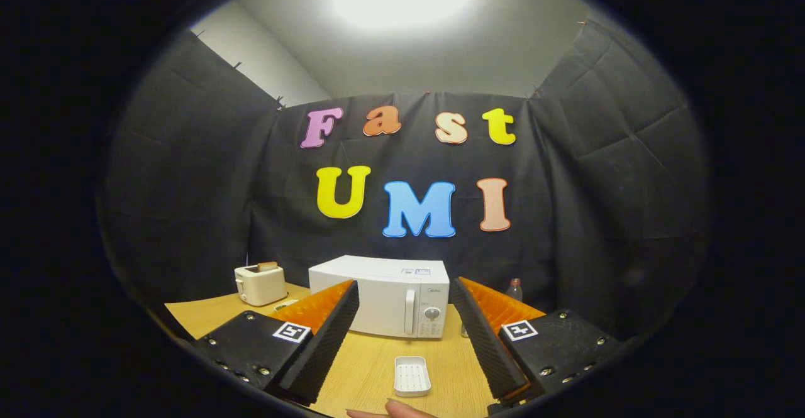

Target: Open the microwave, put the food inside, and close the microwave door.

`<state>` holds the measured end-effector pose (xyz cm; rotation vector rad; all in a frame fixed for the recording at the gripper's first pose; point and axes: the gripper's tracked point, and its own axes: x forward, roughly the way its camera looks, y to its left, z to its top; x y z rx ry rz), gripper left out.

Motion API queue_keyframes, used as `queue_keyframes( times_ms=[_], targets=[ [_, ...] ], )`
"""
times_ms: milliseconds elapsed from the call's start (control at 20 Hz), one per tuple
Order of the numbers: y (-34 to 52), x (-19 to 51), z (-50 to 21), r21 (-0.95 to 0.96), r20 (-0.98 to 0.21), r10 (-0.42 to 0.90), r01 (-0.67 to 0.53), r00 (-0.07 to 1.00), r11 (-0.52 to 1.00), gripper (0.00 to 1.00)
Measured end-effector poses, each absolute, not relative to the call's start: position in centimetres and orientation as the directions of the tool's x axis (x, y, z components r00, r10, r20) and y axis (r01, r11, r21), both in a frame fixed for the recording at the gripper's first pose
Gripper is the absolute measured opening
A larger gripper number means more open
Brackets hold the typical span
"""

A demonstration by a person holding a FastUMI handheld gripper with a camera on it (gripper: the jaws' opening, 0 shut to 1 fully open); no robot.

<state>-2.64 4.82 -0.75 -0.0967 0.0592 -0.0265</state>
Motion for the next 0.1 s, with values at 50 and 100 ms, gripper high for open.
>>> queue_keyframes(
  times_ms=[50, 100],
  targets=[
    [4.85, -2.6, -0.8, -0.099, -0.06, -0.03, 0.024, 0.998, 0.995, 0.95],
    [4.84, -2.59, -0.86, -0.101, -0.059, -0.029, 0.023, 0.998, 0.995, 0.95]
  ],
)
